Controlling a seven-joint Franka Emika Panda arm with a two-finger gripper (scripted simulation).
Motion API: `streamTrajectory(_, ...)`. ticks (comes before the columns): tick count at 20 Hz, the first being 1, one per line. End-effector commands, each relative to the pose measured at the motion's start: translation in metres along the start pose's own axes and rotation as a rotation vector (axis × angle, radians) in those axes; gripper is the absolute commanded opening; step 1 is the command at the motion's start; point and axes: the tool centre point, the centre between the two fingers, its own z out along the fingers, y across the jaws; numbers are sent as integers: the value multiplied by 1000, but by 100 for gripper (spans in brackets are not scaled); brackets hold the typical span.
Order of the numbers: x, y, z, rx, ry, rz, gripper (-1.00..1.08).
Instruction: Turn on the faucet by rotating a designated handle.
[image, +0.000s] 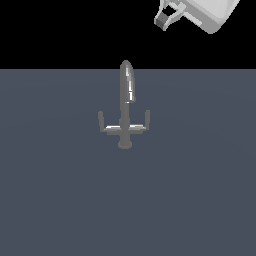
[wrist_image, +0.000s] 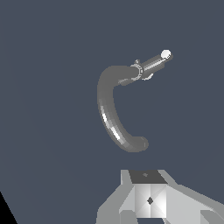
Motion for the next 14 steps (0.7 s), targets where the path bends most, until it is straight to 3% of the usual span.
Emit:
streamTrajectory(1,15,6,5,45,-20,19,-100)
streamTrajectory(14,86,38,43,280,-129,118,-100)
